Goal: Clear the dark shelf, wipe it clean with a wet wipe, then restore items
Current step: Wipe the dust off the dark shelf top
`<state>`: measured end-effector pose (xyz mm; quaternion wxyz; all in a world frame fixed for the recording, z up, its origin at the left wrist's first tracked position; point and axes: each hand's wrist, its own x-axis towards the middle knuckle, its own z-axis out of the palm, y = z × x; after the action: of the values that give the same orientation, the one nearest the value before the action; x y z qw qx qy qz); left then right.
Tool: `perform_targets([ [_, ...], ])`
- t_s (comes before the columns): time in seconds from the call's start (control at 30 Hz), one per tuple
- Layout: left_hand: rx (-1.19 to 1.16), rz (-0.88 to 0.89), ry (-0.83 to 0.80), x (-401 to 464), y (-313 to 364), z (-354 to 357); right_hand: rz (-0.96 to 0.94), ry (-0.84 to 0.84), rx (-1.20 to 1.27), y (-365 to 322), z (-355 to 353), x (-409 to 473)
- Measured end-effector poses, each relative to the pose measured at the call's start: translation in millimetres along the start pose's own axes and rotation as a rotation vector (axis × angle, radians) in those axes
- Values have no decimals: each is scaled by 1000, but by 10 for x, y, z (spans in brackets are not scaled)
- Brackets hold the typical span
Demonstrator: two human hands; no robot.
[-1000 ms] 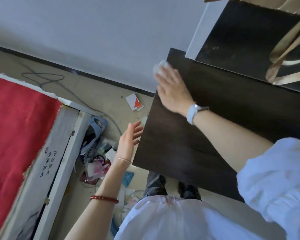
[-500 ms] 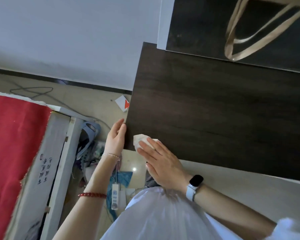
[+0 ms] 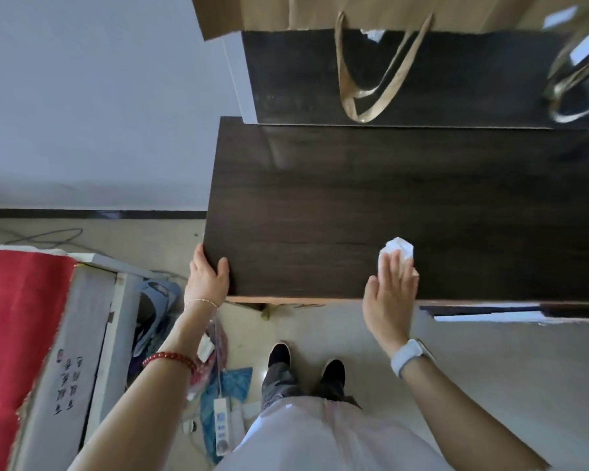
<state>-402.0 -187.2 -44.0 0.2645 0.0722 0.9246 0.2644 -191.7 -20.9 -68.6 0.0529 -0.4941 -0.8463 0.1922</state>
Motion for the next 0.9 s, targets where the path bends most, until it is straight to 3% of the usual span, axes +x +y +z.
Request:
perform_targets([
  [0.13,-75,4,-48,55,32,-126,-483,-198,5,-726,309,-291],
  [0.27,-40,35,-88,162,-9,-235,-718,-282,2,-907,364,-273],
  [0.33,-50,58,-96,173,-43,-222,-615,-228,33,-650,302,-155],
  [0.47,-51,147,-13,182,1,-131,-89,-12,6,-81,69,152],
  [0.57,11,226,48,326,206,-58,131,18,-16,-17,-46,473],
  [0.8,147,176,34,897,674,4,250,66,-54,-246,-116,1519],
  [0.9,65,189,38,975,648,-82,159,35,-61,-555,-1,1760],
])
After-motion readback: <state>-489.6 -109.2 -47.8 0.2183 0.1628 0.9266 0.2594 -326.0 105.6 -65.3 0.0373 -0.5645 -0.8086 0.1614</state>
